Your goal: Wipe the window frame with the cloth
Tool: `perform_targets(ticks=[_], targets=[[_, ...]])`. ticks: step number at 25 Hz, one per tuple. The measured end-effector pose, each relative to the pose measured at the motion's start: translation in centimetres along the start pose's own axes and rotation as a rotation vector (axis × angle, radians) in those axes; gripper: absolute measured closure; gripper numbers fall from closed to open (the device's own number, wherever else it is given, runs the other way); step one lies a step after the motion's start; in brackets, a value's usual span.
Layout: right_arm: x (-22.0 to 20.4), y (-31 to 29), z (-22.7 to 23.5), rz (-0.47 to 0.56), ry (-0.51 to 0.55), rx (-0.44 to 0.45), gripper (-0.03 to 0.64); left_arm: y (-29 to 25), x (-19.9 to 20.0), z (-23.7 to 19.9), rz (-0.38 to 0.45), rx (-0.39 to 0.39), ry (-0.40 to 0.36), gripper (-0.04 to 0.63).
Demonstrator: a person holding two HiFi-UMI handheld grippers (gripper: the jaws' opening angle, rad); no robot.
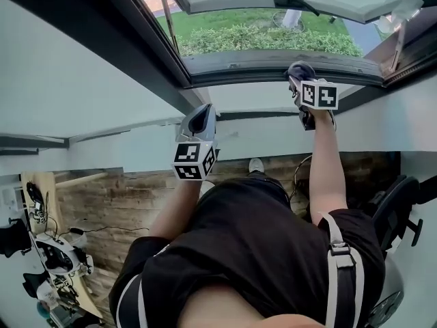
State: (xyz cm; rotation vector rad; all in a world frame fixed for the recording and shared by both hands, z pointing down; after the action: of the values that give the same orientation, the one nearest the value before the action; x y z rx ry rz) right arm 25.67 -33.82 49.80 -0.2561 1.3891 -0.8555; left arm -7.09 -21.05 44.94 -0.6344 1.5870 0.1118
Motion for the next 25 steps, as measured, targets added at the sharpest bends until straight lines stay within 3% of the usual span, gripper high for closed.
perform_targets(ticks=[12,25], targets=[[0.7,-2.3,-4.6,-0.067,0.062,0.103,0.558,0.9,-0.2,-1.2,0.007,0.023,0.013,0.589],[1.3,-4.5,-10.0,-0.114,0.141,0.136,0.558,2.8,-0.8,-2.3,0.012,0.078,0.03,0.589]])
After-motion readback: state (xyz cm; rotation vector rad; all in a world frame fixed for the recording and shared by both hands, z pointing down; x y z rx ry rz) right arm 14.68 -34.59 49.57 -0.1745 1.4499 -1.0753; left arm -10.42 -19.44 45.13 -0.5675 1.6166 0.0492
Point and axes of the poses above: the fingertips, and each gripper's own axes: y backward along the fingers, z to its right, x out of its top, the point moved 8 cm from there along y, backward along the fingers
